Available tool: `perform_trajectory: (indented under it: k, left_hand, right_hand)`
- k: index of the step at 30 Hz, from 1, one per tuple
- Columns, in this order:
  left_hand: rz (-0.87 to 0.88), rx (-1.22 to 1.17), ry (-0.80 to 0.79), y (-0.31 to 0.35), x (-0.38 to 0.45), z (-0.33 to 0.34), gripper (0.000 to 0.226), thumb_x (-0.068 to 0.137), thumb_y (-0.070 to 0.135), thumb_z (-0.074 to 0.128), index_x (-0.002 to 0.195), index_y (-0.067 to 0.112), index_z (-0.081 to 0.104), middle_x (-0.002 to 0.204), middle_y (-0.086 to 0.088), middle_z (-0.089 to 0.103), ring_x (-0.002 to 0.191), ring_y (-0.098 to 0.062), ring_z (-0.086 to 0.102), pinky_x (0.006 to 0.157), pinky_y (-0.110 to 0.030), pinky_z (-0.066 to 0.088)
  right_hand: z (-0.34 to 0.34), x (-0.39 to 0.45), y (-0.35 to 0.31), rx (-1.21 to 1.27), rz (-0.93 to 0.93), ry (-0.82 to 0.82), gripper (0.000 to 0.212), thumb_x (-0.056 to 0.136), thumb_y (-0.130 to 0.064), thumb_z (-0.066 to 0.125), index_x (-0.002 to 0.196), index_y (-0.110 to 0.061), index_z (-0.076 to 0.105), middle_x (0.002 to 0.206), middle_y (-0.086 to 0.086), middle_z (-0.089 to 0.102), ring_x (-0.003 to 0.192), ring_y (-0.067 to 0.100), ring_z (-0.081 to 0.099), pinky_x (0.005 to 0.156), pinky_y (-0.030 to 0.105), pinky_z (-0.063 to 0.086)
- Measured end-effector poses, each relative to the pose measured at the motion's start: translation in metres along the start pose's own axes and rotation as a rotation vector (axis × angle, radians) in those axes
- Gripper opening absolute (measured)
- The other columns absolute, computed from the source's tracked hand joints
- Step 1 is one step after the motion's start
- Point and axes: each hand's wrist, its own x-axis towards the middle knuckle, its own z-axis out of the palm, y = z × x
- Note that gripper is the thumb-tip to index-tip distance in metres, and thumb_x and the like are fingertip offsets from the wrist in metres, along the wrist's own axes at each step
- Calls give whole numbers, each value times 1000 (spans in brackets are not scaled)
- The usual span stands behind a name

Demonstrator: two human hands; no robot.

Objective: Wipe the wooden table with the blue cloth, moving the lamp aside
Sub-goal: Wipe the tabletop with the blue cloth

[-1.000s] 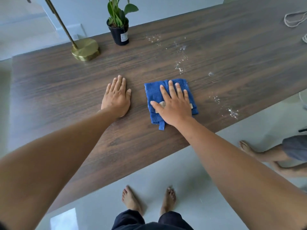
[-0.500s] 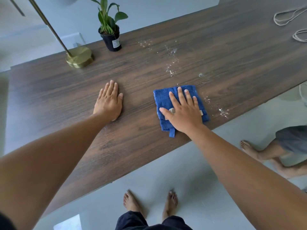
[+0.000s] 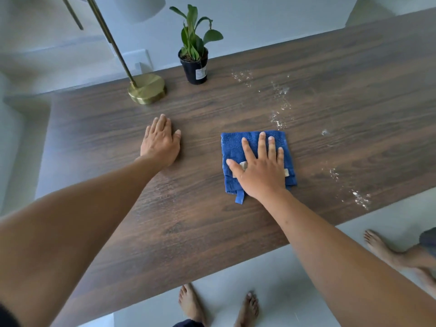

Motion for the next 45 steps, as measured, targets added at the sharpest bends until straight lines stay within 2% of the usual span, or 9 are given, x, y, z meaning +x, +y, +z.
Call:
perform_trajectory:
  k: [4,14,19,24,30,35,38,41,45]
  left_hand:
    - [1,34,4,-7,8,11,65,104,47,15,158,13,6,166,-1,-3,152,-14,-7,123,-35,-4]
    - [16,41,71,-8,8,19,62,104,43,15,158,11,7,166,-3,-2,152,-14,-6,123,-34,-4]
    - [11,48,82,-8,9,21,62,104,42,15,158,12,7,166,-3,-2,152,-14,-6,123,-33,-5]
    - [18,49,48,-7,6,17,63,104,42,13,158,11,4,166,-3,-5,152,-15,-8,123,-34,-5]
    - [14,36,-2,-4,3,11,63,103,41,11,157,10,2,165,-5,-7,152,-17,-10,123,-36,-6]
    - [35,-34,-138,-8,11,-13,62,105,40,20,158,11,6,166,-4,-3,152,-19,-3,123,-35,0]
    - [45,-90,-131,-41,12,-41,57,105,38,24,157,14,20,165,-2,12,151,-21,12,121,-36,8]
    - [37,-25,-35,-105,-1,-48,56,105,39,26,156,15,23,164,-3,15,151,-19,10,122,-40,5]
    - [-22,0,-20,-167,-24,-40,59,105,42,26,157,15,17,166,-1,7,152,-17,2,123,-37,0]
  right_hand:
    - [-3,49,-24,7,-5,-13,80,91,-77,11,158,-35,0,165,15,-14,151,35,-14,121,54,-8]
    - [-15,169,-74,13,33,-7,80,91,-78,11,158,-35,6,165,17,-9,151,37,-11,120,55,-7]
    - [-20,203,-85,25,48,4,81,91,-77,13,159,-32,7,165,19,-7,151,38,-10,120,56,-7]
    - [-21,182,-84,39,51,-18,80,93,-74,11,159,-29,5,165,18,-9,151,36,-11,121,54,-7]
    - [-8,93,-69,16,26,-20,77,94,-73,11,158,-32,2,165,14,-11,152,32,-11,121,52,-7]
    - [-9,77,-65,-24,63,-42,74,95,-71,11,158,-34,1,165,13,-11,152,34,-11,121,55,-6]
    - [-15,105,-78,9,154,-92,73,95,-72,12,158,-37,-2,164,15,-17,150,38,-17,117,62,-9]
    - [-17,125,-106,19,201,-126,74,92,-75,11,156,-41,-4,162,19,-20,147,43,-21,114,66,-11]
    - [-7,84,-167,5,2,-146,81,87,-82,9,156,-42,-6,161,20,-22,147,43,-22,114,66,-13]
